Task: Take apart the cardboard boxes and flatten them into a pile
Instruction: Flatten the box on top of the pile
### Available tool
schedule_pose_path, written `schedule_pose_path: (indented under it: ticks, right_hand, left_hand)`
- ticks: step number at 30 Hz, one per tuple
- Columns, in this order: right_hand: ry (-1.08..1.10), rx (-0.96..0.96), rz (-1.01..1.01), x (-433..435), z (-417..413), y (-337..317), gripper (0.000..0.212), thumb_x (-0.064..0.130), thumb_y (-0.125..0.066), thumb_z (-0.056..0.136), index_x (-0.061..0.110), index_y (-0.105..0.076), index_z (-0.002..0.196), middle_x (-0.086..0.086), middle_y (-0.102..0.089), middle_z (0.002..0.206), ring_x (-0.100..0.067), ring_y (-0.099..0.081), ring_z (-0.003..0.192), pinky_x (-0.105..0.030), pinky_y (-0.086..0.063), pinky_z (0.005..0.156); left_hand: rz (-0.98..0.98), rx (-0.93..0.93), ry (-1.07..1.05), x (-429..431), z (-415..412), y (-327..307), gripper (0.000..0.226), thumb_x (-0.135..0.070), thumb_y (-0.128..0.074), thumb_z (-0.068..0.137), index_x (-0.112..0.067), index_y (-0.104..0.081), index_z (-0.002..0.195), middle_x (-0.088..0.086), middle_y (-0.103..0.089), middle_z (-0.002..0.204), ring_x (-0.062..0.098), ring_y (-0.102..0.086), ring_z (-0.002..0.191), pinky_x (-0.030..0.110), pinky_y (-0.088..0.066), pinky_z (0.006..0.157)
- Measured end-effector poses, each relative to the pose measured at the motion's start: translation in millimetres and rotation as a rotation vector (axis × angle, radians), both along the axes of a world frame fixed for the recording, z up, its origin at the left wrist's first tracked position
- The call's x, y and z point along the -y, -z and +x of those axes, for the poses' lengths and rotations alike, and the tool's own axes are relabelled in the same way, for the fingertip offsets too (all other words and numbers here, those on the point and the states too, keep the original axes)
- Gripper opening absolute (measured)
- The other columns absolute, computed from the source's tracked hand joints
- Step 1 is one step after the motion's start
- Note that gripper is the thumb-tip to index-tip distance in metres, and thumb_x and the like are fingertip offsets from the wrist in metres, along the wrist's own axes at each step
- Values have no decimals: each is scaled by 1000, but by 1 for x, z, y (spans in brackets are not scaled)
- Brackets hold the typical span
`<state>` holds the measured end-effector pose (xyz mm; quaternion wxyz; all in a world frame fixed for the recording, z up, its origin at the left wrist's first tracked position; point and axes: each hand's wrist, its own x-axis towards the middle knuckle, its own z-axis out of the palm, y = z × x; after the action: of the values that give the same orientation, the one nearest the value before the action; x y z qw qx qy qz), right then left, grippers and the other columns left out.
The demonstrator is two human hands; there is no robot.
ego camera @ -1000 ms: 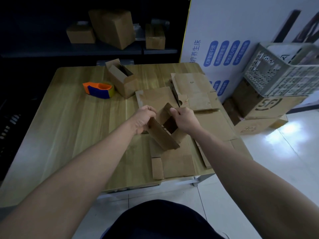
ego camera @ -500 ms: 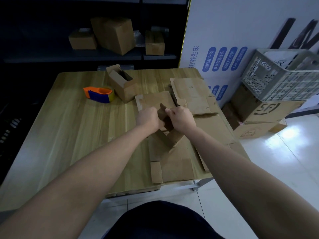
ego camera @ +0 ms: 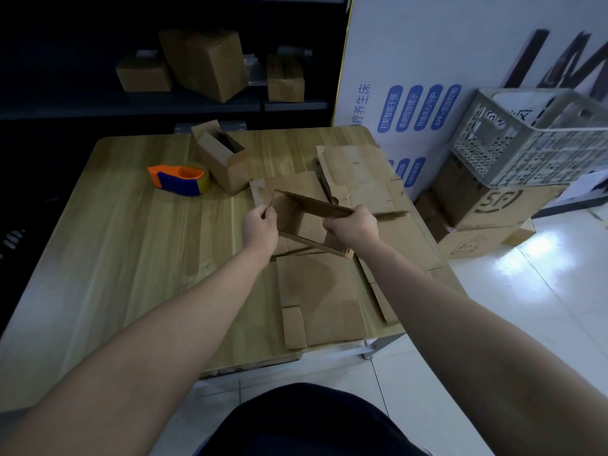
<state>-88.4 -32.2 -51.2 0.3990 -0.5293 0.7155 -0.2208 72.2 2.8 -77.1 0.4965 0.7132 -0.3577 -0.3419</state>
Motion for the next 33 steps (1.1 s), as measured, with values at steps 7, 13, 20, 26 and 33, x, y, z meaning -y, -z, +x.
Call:
schedule_pose_path:
  ticks: [7,13,20,26,33]
  right_hand:
    - [-222,68,134,-6,9,-5,37,7,-51,87,4,-52,124,-9,-59,92,-18,-54,72,-25,-45,57]
    - [-417,7,148,-18,24,1,31,2,-44,88,5,-65,111,-13,-66,94,-29,-64,91,-40,-59,78]
    - [-448,234,230,-17,19,1,48,1,-54,77,-5,-56,125,-25,-57,124,-40,-54,113,-45,-46,98]
    - [-196,57,149,-9,1,31,76,28,-68,85,10,-26,145,-8,-45,137,-28,-50,121,-40,-45,99]
    - [-198,-9,207,-18,18,49,61,24,-77,80,4,-46,130,-13,-56,127,-30,-55,116,-43,-47,99]
  left_hand:
    - [47,-349,-136,13,5,6,36,-27,-42,100,-16,-51,133,6,-58,126,26,-57,111,45,-52,92]
    - [68,-590,97,12,-7,-6,51,-48,-66,82,-21,-51,123,-1,-60,120,23,-58,106,47,-50,92]
    - [263,-395,-11,6,4,8,28,5,-51,85,-3,-56,111,16,-62,101,30,-60,90,46,-53,84]
    - [326,-355,25,-5,21,21,34,-7,-54,94,-4,-54,128,10,-60,123,27,-56,110,44,-44,101]
    - [569,-295,202,-18,56,86,110,-42,-95,27,-11,-55,125,7,-63,122,28,-62,106,47,-51,92]
